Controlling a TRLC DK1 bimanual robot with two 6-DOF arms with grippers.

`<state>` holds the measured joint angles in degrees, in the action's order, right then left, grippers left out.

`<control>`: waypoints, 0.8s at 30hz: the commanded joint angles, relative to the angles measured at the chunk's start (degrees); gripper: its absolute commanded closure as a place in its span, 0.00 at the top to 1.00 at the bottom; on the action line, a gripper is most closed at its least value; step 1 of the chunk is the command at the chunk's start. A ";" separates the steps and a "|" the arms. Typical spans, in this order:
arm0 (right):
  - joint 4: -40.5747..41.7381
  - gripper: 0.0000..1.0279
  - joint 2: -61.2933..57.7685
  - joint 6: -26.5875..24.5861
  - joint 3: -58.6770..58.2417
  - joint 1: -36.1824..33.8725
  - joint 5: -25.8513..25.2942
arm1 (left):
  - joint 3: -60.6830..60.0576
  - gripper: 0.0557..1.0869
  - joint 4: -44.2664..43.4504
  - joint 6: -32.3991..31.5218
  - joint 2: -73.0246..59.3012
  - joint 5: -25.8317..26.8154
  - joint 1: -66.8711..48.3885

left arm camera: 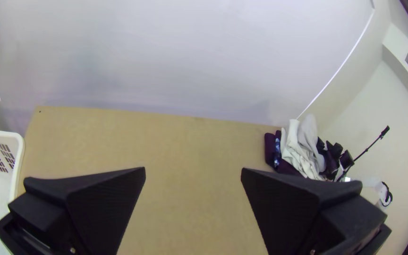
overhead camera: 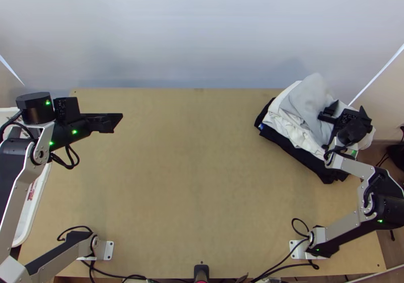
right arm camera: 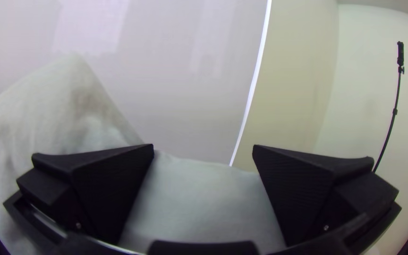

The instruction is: Fold the t-shirt

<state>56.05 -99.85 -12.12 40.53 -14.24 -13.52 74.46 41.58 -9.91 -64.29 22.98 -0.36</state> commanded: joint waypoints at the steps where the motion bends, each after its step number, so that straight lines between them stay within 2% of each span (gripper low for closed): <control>1: -0.94 0.95 3.61 0.08 -0.72 2.20 -0.37 | -0.01 0.96 -0.10 0.51 1.10 -0.57 0.10; 3: -2.97 0.95 10.82 -0.71 0.86 2.90 -0.63 | 0.52 0.95 -0.45 0.60 1.63 -1.19 0.10; 5: -3.14 0.95 19.08 0.43 1.48 3.43 -0.63 | 1.13 0.95 -2.21 0.60 2.51 -4.09 0.10; 11: -3.76 0.96 40.53 0.52 4.47 7.38 0.07 | -4.23 0.95 -13.99 5.52 9.45 -20.96 -1.57; 14: -4.28 0.96 49.93 0.61 3.59 8.53 4.55 | -10.12 0.95 -21.37 5.52 15.69 -26.32 -1.66; 18: -3.85 0.96 62.85 0.87 -4.85 10.64 8.33 | -21.90 0.96 -31.56 6.75 25.44 -35.38 -1.49; 20: -3.76 0.96 69.79 0.87 -11.09 12.48 9.48 | -30.51 0.95 -40.53 8.68 32.74 -38.45 -1.31; 22: -3.67 0.96 77.44 0.87 -17.86 15.12 12.20 | -39.56 0.95 -48.97 10.79 41.26 -40.03 -1.22; 24: -3.67 0.96 85.79 0.61 -24.71 18.55 13.61 | -45.80 0.95 -52.31 13.34 48.47 -40.12 -1.22</control>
<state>52.34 -37.60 -11.33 32.23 -2.79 -5.08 49.56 6.44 -1.85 -36.25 -10.37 -1.61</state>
